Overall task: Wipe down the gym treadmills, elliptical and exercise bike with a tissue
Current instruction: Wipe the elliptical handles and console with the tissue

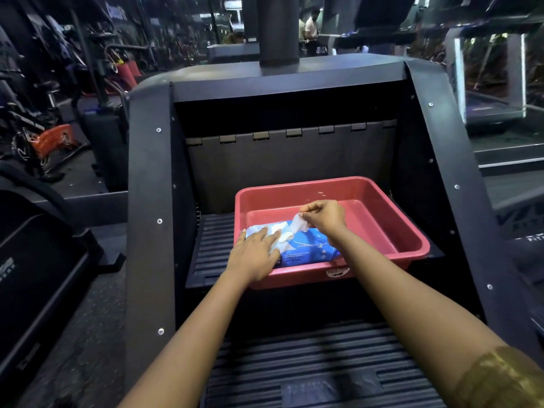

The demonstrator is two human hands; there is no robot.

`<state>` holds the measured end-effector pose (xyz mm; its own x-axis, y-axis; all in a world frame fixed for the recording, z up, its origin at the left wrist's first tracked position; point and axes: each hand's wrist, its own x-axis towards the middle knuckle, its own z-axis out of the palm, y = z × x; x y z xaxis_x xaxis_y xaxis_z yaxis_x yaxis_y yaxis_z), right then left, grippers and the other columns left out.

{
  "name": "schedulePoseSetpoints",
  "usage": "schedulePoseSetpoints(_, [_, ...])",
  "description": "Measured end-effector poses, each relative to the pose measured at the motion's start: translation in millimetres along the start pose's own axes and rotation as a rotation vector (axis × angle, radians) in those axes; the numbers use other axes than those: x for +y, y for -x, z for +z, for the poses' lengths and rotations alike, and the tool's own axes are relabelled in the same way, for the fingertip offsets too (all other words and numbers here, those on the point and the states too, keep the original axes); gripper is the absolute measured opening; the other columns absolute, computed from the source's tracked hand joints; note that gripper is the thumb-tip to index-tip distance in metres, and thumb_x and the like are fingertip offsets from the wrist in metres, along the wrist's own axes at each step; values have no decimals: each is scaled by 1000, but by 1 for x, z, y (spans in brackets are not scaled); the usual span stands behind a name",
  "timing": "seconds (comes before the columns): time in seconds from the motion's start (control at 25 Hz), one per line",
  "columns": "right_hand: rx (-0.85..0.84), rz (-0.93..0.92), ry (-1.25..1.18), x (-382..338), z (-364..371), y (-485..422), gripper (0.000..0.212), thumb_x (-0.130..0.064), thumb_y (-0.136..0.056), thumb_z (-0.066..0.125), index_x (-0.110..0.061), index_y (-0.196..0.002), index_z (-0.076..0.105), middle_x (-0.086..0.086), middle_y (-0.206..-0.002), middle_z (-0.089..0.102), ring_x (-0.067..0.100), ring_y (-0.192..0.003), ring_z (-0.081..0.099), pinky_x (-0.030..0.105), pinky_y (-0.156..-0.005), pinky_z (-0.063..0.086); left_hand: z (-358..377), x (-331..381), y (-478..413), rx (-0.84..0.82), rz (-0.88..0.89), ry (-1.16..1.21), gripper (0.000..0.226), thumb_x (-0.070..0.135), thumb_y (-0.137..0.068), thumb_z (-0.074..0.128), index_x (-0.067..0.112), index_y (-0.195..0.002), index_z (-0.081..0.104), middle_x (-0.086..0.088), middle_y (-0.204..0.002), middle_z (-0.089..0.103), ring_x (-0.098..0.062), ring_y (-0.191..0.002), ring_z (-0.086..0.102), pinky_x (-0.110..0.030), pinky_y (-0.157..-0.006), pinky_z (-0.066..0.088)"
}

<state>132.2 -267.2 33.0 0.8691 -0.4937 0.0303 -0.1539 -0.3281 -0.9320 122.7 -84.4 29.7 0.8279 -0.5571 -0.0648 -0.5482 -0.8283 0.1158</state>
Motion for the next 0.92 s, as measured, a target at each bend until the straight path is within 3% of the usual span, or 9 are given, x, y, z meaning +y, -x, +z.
schedulePoseSetpoints(0.12, [-175, 170, -151, -2, -4, 1, 21, -1, -89, 58, -15, -73, 60, 3, -69, 57, 9, -56, 49, 15, -48, 47, 1, -2, -2, -5, 2, 4, 52, 34, -101, 29, 27, -151, 20, -5, -159, 17, -17, -145, 18, -37, -119, -2])
schedulePoseSetpoints(0.2, [-290, 206, -47, -3, -9, 4, 16, -4, -88, 61, -19, -90, 55, 4, -73, 55, 11, -60, 48, 17, -46, 43, 1, -2, -2, -9, 4, 1, 52, 34, -101, 29, 28, -151, 20, -5, -159, 17, -17, -145, 18, -37, -119, -2])
schedulePoseSetpoints(0.24, [-306, 201, 27, -1, -11, 3, 26, -2, -85, 64, -20, -99, 53, 6, -76, 56, 13, -63, 49, 19, -47, 42, 1, -1, -2, -10, 3, -1, 52, 34, -101, 29, 27, -151, 20, -5, -159, 17, -17, -145, 18, -37, -119, -2])
schedulePoseSetpoints(0.32, [-281, 192, 99, 4, -14, 1, 34, 3, -80, 67, -15, -108, 58, 11, -77, 58, 16, -63, 49, 21, -48, 39, 0, -1, -2, -10, 5, -4, 52, 34, -101, 29, 27, -151, 20, -5, -159, 17, -18, -145, 18, -38, -119, -1])
schedulePoseSetpoints(0.48, [-286, 237, -231, 3, -13, 8, 13, -5, -87, 64, -13, -94, 58, 3, -67, 57, 3, -46, 52, 15, -46, 40, 1, -2, -2, -6, 1, -2, 52, 34, -101, 29, 27, -151, 20, -5, -159, 18, -18, -145, 19, -38, -119, -1])
schedulePoseSetpoints(0.6, [-208, 275, -223, 11, -11, 4, 15, 1, -87, 60, -6, -101, 58, 7, -69, 58, 6, -46, 54, 14, -41, 44, 2, -2, -3, -4, 5, -6, 52, 34, -100, 29, 28, -151, 20, -5, -159, 18, -19, -145, 20, -38, -119, 0])
schedulePoseSetpoints(0.68, [-139, 176, -9, 15, -12, 1, 25, 0, -83, 65, -4, -107, 60, 8, -82, 62, 14, -63, 57, 23, -52, 51, 3, -3, -3, -2, 4, -10, 52, 34, -100, 29, 28, -151, 20, -5, -159, 18, -19, -144, 20, -38, -119, 0])
schedulePoseSetpoints(0.76, [-12, -83, 348, 14, -16, 3, 29, -9, -77, 72, -12, -104, 62, 1, -95, 61, 16, -82, 57, 31, -72, 48, 3, -3, -3, -2, 4, -7, 52, 34, -100, 29, 28, -151, 21, -5, -159, 18, -19, -145, 20, -38, -119, 0])
schedulePoseSetpoints(0.92, [-120, -555, 849, 3, -21, 11, 17, -16, -83, 65, -22, -99, 70, -4, -104, 58, 16, -98, 49, 31, -72, 43, 2, -3, -4, -5, 6, -7, 52, 34, -101, 29, 28, -152, 20, -5, -159, 18, -19, -145, 20, -38, -120, 1])
